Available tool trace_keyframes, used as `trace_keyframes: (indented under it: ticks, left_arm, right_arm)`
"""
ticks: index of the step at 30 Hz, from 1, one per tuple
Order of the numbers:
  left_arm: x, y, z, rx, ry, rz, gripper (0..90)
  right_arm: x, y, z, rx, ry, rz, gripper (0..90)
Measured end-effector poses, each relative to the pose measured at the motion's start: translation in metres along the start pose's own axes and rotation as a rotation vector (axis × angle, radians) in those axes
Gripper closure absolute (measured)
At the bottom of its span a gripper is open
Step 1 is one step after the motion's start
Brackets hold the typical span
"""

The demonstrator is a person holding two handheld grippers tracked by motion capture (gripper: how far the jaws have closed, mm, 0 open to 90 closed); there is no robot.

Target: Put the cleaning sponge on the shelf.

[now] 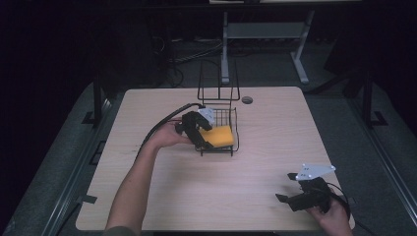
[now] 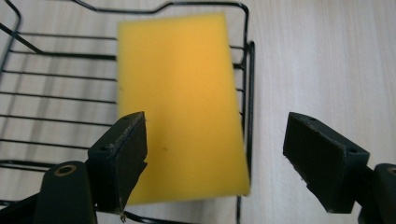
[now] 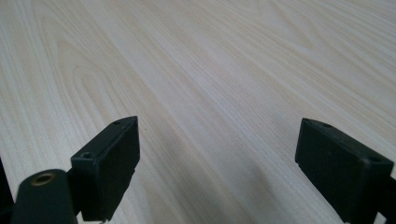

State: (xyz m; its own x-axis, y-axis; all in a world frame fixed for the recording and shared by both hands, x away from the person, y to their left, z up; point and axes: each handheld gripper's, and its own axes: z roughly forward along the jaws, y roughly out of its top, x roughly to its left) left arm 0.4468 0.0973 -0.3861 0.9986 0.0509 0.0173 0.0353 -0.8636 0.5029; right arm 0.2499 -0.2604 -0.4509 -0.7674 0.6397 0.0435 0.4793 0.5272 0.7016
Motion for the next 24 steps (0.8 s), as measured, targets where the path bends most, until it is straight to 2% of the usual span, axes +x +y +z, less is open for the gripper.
trace_keyframes:
  ticks: [2, 5, 10, 12, 15, 18, 20, 24]
  left_arm:
    - [-0.004, -0.001, -0.001, 0.002, 0.004, 0.016, 20.6]
    - [-0.008, -0.005, -0.003, -0.02, 0.002, 0.014, 21.4]
    - [-0.015, -0.006, -0.004, 0.0, 0.0, 0.025, 20.6]
    - [-0.019, -0.007, -0.006, -0.022, 0.009, 0.035, 20.9]
    - [-0.022, -0.011, -0.007, -0.027, 0.011, 0.025, 21.2]
    - [-0.027, -0.013, -0.007, -0.008, -0.001, 0.024, 20.8]
    - [-0.031, -0.014, -0.008, -0.024, 0.003, 0.042, 21.1]
    - [-0.038, -0.018, -0.01, -0.021, -0.002, 0.04, 21.3]
  right_arm:
    - [0.0, 0.0, 0.0, 0.002, 0.0, 0.003, 13.4]
    - [0.0, 0.0, 0.0, 0.001, 0.0, 0.003, 13.3]
    - [-0.001, 0.0, -0.001, 0.001, -0.001, 0.007, 13.3]
    - [-0.001, 0.0, -0.001, 0.002, -0.003, 0.007, 13.3]
    - [-0.001, 0.0, 0.0, 0.004, -0.003, 0.009, 13.2]
    - [-0.001, -0.001, -0.001, 0.004, -0.004, 0.009, 13.2]
    - [-0.001, -0.001, -0.001, 0.003, -0.006, 0.011, 13.2]
    - [-0.002, -0.001, -0.001, 0.005, -0.006, 0.011, 13.3]
